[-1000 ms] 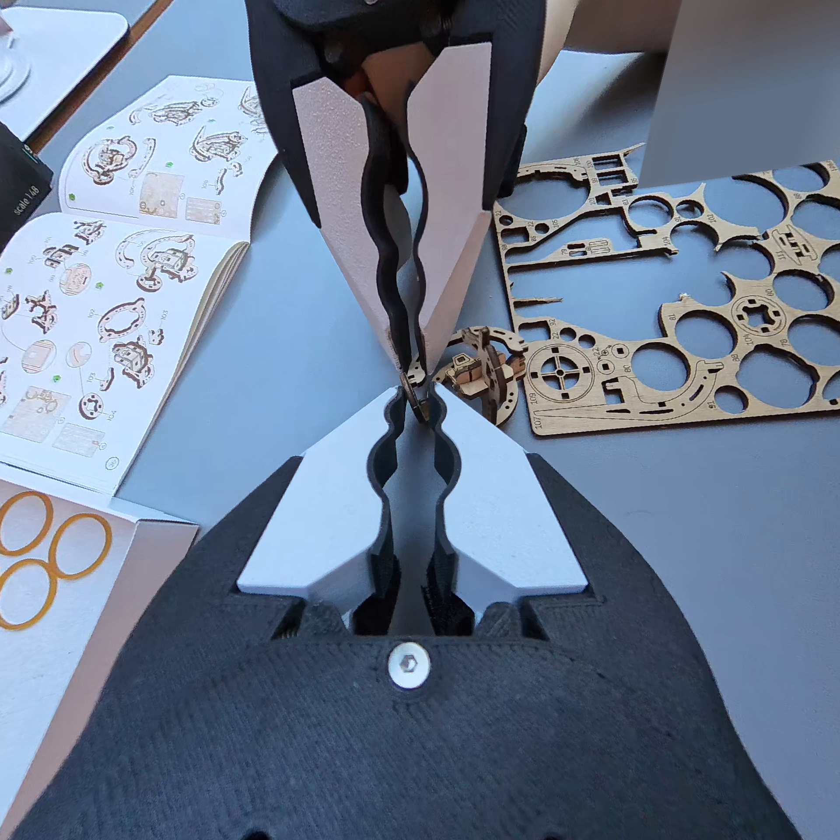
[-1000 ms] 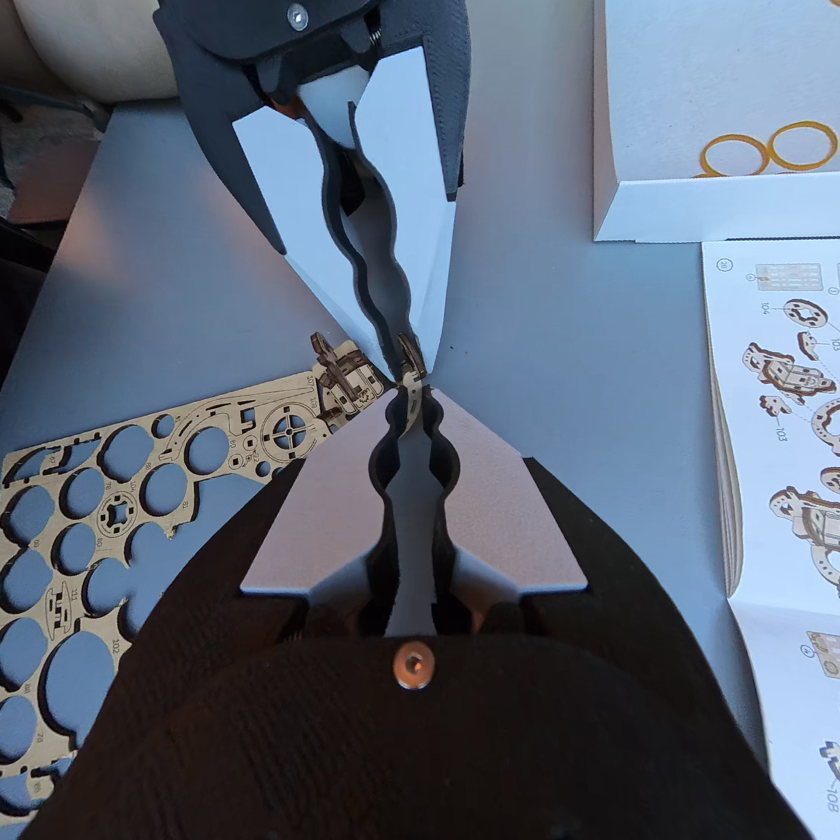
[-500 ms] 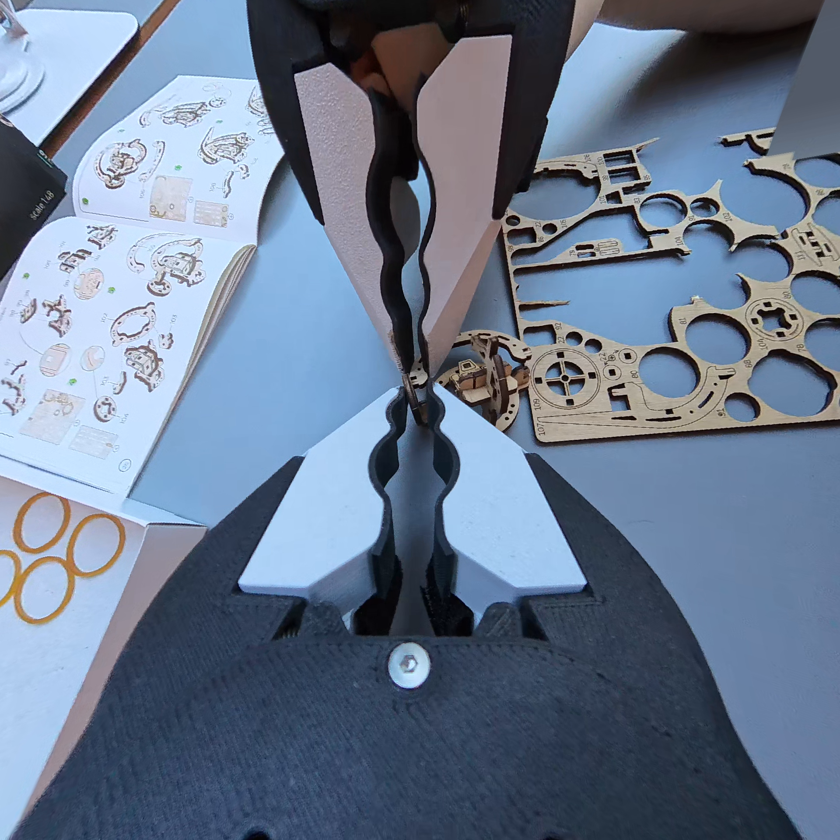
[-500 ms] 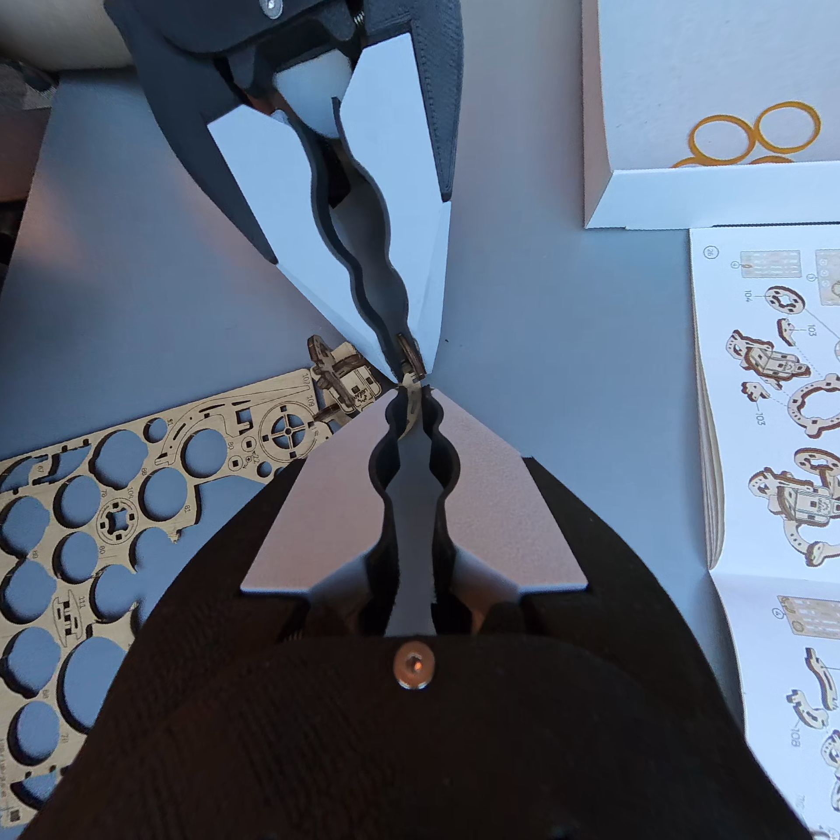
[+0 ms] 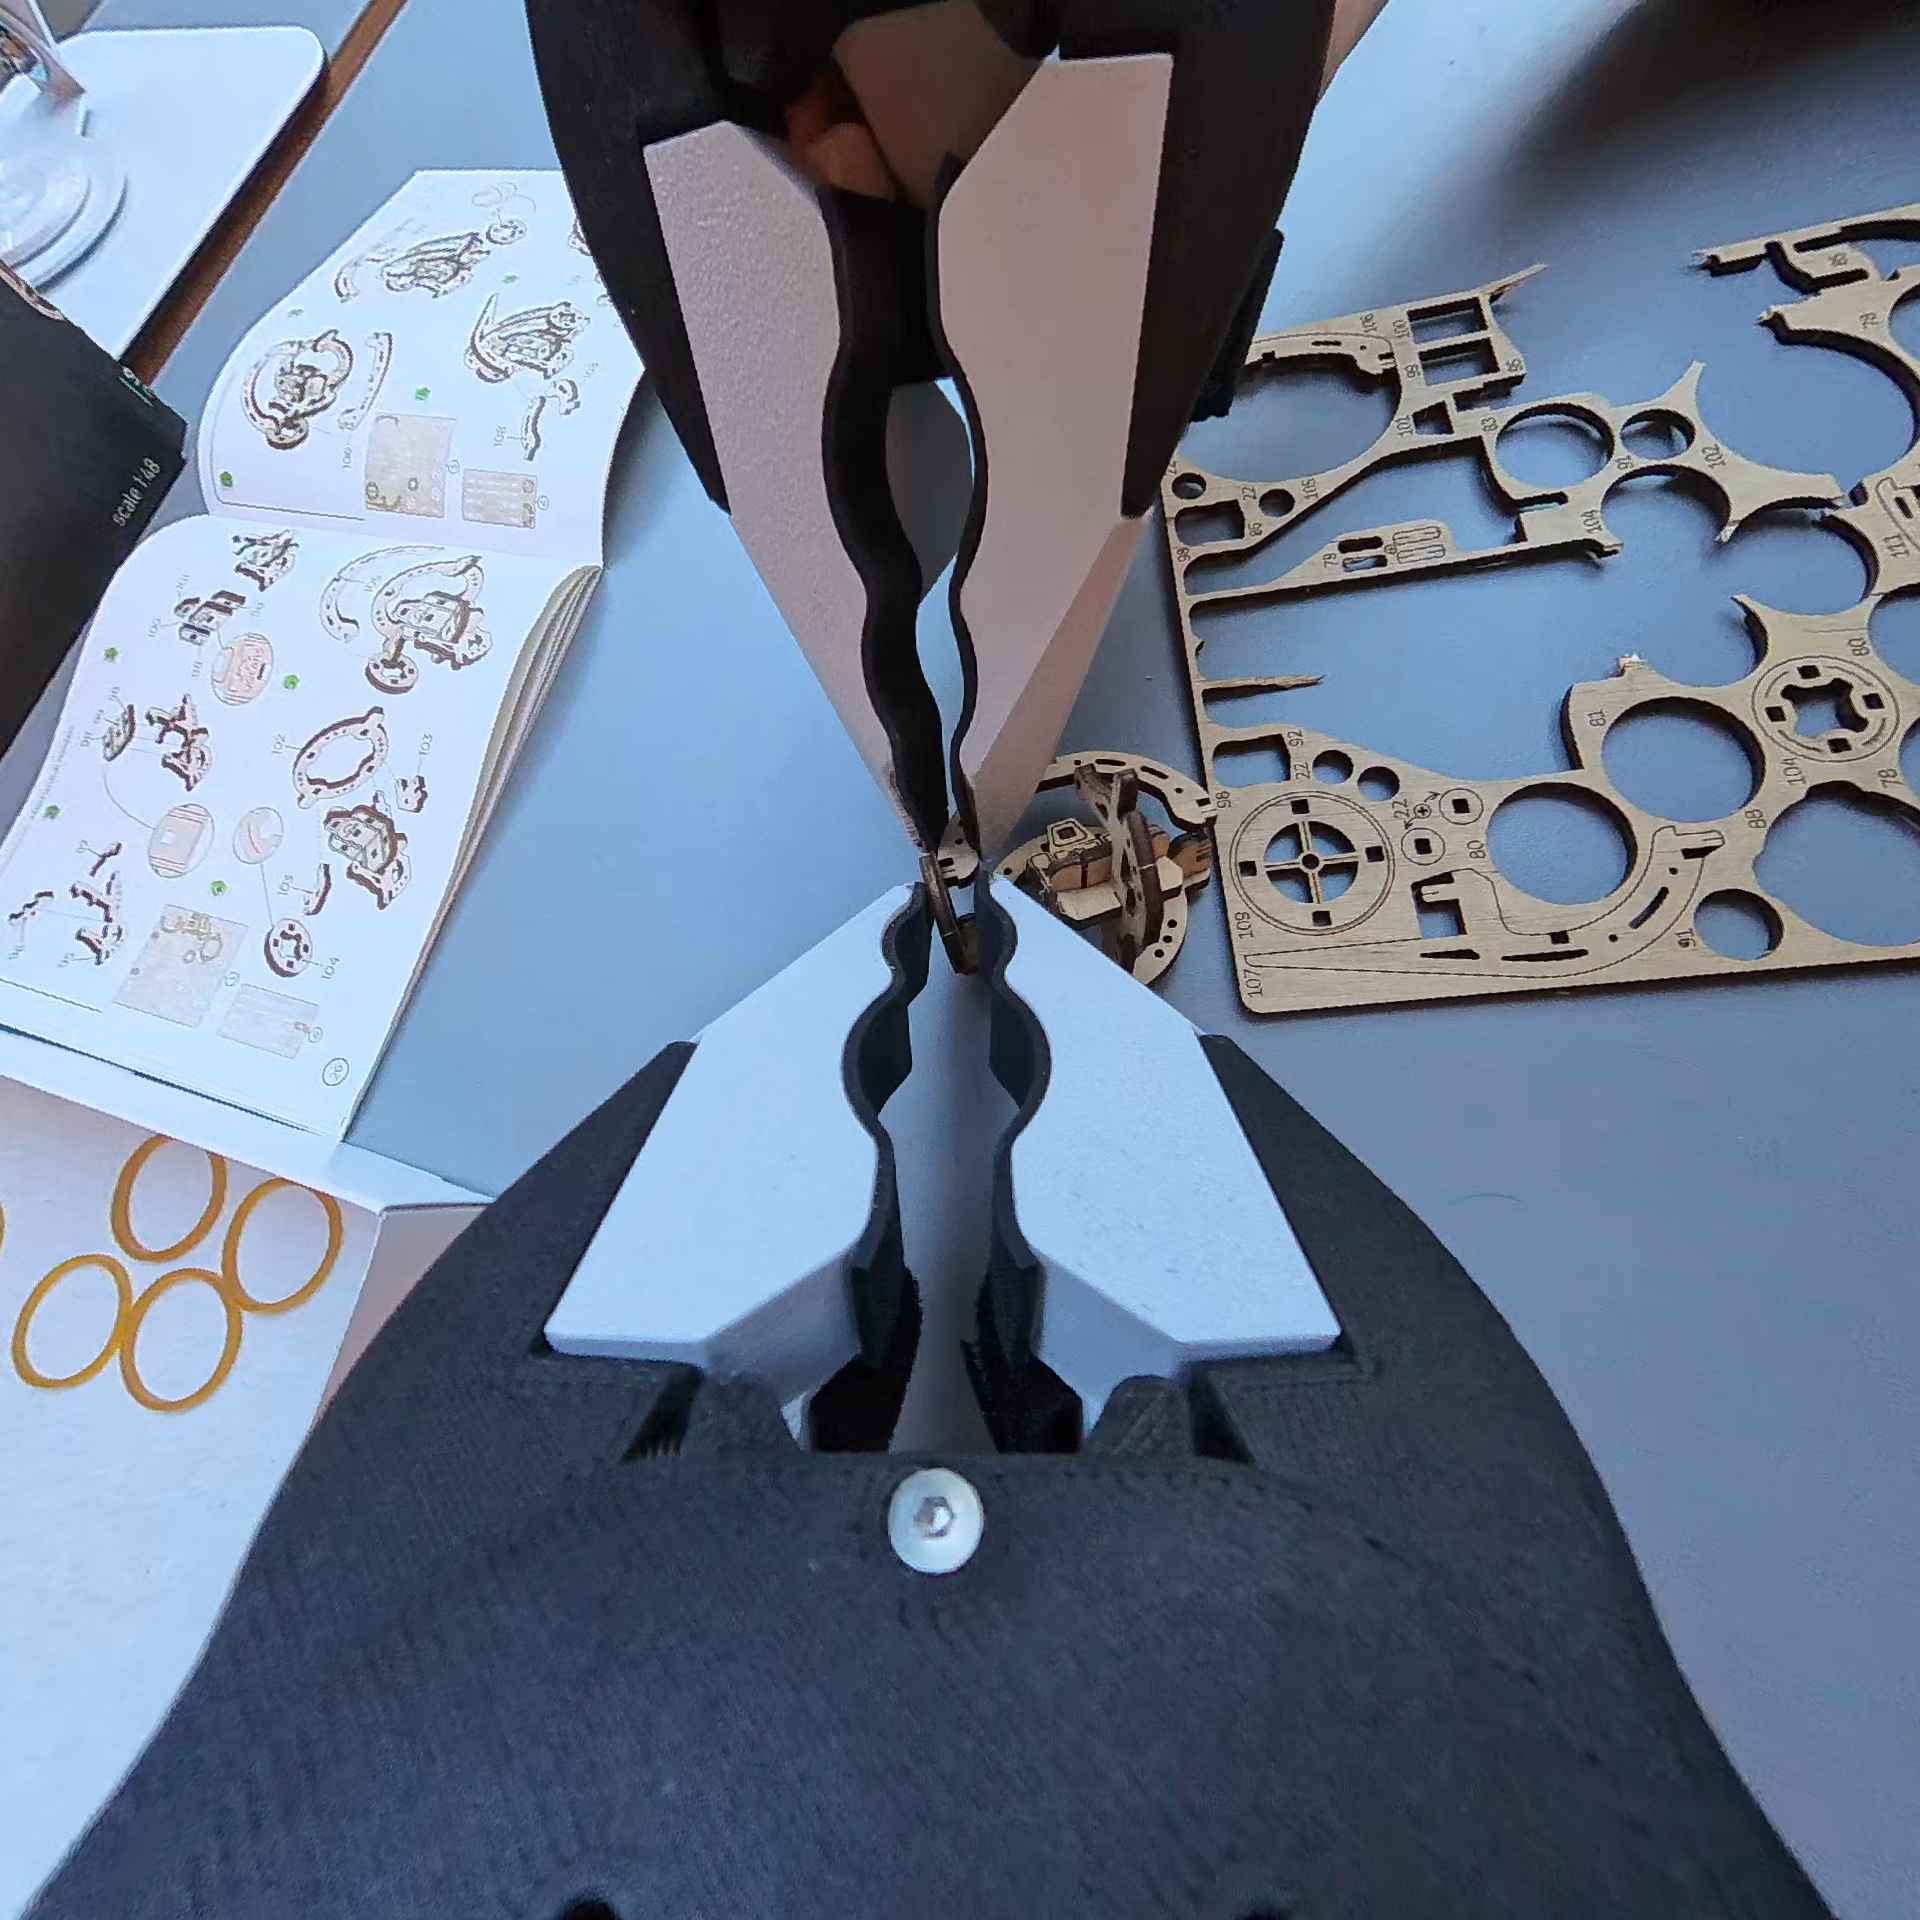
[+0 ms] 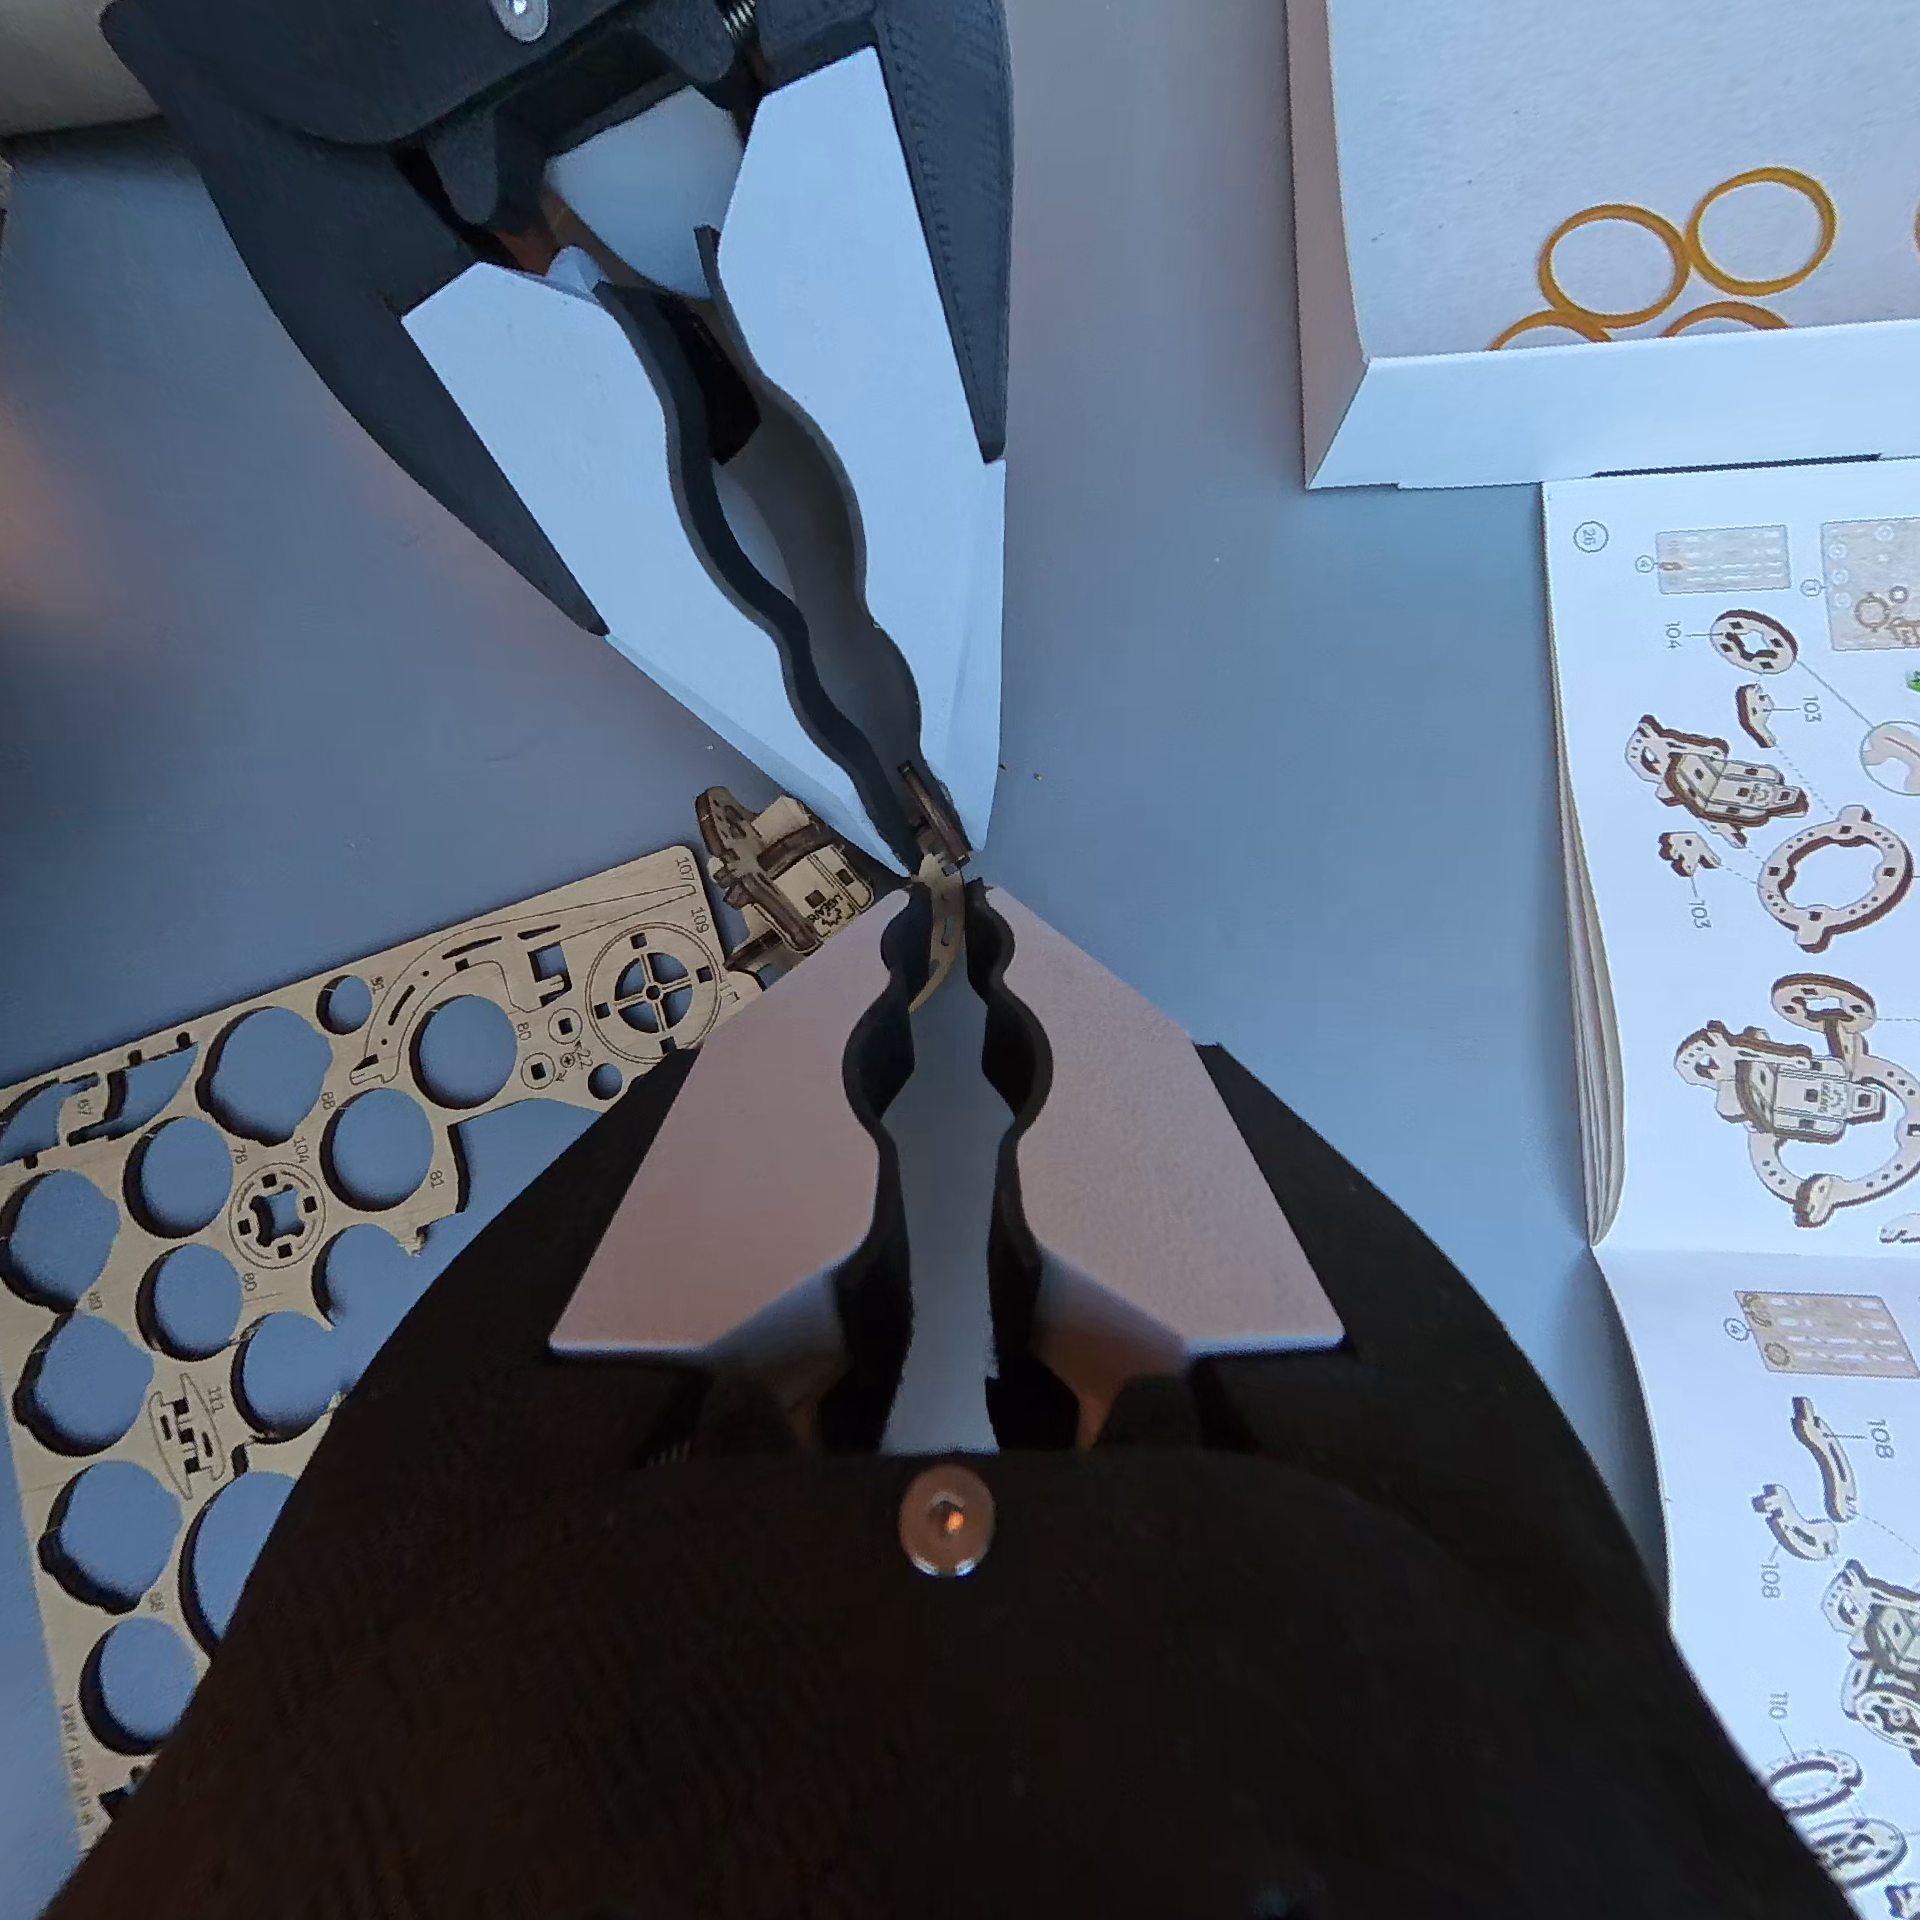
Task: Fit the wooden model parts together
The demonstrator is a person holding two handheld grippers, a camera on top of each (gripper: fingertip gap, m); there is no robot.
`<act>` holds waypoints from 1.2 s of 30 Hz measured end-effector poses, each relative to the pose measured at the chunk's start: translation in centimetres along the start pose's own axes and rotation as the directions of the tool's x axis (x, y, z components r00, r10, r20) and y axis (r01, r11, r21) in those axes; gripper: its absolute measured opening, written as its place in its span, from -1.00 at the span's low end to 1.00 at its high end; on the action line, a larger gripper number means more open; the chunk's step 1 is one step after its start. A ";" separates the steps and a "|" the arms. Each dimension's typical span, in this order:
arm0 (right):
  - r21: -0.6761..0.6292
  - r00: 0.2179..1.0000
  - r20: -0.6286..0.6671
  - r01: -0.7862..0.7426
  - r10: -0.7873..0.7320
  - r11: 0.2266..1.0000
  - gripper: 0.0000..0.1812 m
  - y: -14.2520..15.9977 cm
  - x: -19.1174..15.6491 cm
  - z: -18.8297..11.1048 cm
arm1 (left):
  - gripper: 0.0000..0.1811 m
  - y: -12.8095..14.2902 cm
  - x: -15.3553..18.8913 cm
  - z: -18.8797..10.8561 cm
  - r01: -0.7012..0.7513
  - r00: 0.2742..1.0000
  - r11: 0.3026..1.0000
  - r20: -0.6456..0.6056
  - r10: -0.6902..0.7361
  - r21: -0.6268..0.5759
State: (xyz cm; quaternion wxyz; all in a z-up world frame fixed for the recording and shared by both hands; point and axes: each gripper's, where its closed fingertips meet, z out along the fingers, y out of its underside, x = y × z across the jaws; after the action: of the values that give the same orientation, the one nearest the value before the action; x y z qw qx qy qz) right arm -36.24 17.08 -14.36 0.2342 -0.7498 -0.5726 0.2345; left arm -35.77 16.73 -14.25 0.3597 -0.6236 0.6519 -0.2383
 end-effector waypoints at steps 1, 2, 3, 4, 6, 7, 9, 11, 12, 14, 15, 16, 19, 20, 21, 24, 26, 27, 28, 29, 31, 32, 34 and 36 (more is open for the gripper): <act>-0.004 1.000 -0.001 -0.004 0.004 1.000 -0.95 0.0 0.0 0.0 | -0.93 0.0 0.0 0.0 0.001 1.000 1.000 0.000 -0.001 0.000; -0.006 1.000 -0.002 -0.007 0.007 1.000 -0.95 0.1 0.0 0.0 | -0.93 0.0 0.0 0.1 -0.001 1.000 1.000 0.002 0.001 0.002; -0.008 1.000 -0.003 -0.012 0.012 1.000 -0.95 0.1 0.0 -0.1 | -0.94 0.0 0.0 0.1 -0.002 1.000 1.000 0.004 0.002 0.003; -0.011 1.000 -0.004 -0.016 0.016 1.000 -0.95 0.1 0.1 -0.1 | -0.94 -0.1 0.0 0.1 -0.003 1.000 1.000 0.007 0.003 0.005; -0.015 1.000 -0.006 -0.016 0.016 1.000 -0.95 0.1 0.1 -0.1 | -0.94 -0.1 -0.1 0.2 -0.010 1.000 1.000 0.014 0.010 0.008; -0.015 1.000 -0.006 -0.019 0.019 1.000 -0.95 0.2 0.1 -0.1 | -0.94 -0.1 0.0 0.2 -0.013 1.000 1.000 0.014 0.013 0.006; -0.014 1.000 -0.007 -0.020 0.020 1.000 -0.95 0.1 0.1 -0.1 | -0.94 0.0 0.0 0.1 -0.014 1.000 1.000 0.011 0.014 0.006; -0.014 1.000 -0.012 -0.015 0.015 1.000 -0.95 0.1 0.1 -0.1 | -0.94 0.0 0.0 0.1 -0.005 1.000 1.000 0.007 0.005 0.008; -0.015 1.000 -0.015 -0.002 0.002 1.000 -0.95 0.1 0.1 0.0 | -0.94 0.0 0.0 0.1 0.000 1.000 1.000 0.003 0.000 0.010; -0.014 0.999 -0.022 0.024 -0.024 1.000 -0.95 0.1 0.1 0.0 | -0.94 0.0 0.0 0.1 0.017 1.000 1.000 -0.005 -0.017 0.018; -0.011 0.999 -0.022 0.048 -0.049 0.999 -0.94 0.1 0.0 0.0 | -0.94 0.0 0.0 0.1 0.028 1.000 0.999 -0.013 -0.028 0.023; -0.005 0.997 -0.027 0.078 -0.078 0.997 -0.94 0.1 0.0 0.0 | -0.94 0.0 0.1 0.1 0.038 0.999 0.999 -0.018 -0.038 0.027; 0.026 0.994 -0.019 0.107 -0.107 0.994 -0.94 0.0 0.0 0.1 | -0.94 0.1 0.1 0.1 0.054 0.998 0.998 -0.028 -0.053 0.035; 0.041 0.993 -0.015 0.118 -0.118 0.992 -0.94 0.0 0.0 0.1 | -0.94 0.1 0.0 0.1 0.057 0.998 0.998 -0.030 -0.056 0.037; 0.052 0.993 -0.009 0.119 -0.119 0.991 -0.94 0.0 0.0 0.1 | -0.94 0.1 0.0 0.1 0.059 0.998 0.997 -0.032 -0.058 0.039; 0.084 0.988 -0.009 0.156 -0.156 0.984 -0.94 -0.1 0.0 0.2 | -0.95 0.2 0.1 0.0 0.062 0.998 0.997 -0.036 -0.060 0.043; 0.092 0.986 -0.021 0.164 -0.163 0.982 -0.95 -0.2 0.1 0.2 | -0.95 0.2 -0.1 0.0 0.056 0.998 0.998 -0.030 -0.055 0.042; 0.090 0.987 -0.024 0.158 -0.156 0.983 -0.95 -0.2 0.1 0.2 | -0.95 0.3 -0.1 0.0 0.055 0.998 0.998 -0.028 -0.054 0.040; 0.086 0.989 -0.025 0.146 -0.144 0.986 -0.94 -0.2 0.1 0.2 | -0.94 0.3 -0.1 0.0 0.055 0.998 0.998 -0.026 -0.054 0.040; 0.081 0.992 -0.020 0.123 -0.122 0.989 -0.94 -0.2 0.1 0.2 | -0.94 0.3 -0.1 0.0 0.051 0.998 0.998 -0.023 -0.050 0.040; 0.078 0.997 -0.005 0.078 -0.078 0.994 -0.94 -0.2 0.1 0.2 | -0.94 0.2 -0.1 0.0 0.033 0.999 0.999 -0.014 -0.032 0.033; 0.079 0.998 -0.002 0.057 -0.057 0.995 -0.95 -0.3 0.1 0.2 | -0.94 0.2 -0.1 -0.1 0.017 1.000 0.999 -0.003 -0.017 0.029; 0.074 1.000 0.013 0.007 -0.008 0.997 -0.95 -0.3 0.1 0.1 | -0.95 0.2 -0.1 -0.1 -0.013 1.000 1.000 0.017 0.012 0.024; 0.076 0.999 0.022 -0.032 0.030 0.997 -0.95 -0.4 0.2 0.2 | -0.95 0.2 -0.2 -0.1 -0.038 0.999 0.999 0.029 0.038 0.020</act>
State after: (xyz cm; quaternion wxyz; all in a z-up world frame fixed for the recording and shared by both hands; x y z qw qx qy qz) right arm -36.57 17.35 -14.27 0.2530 -0.7465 -0.5541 0.2677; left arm -36.02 16.92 -14.31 0.3798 -0.6107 0.6560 -0.2291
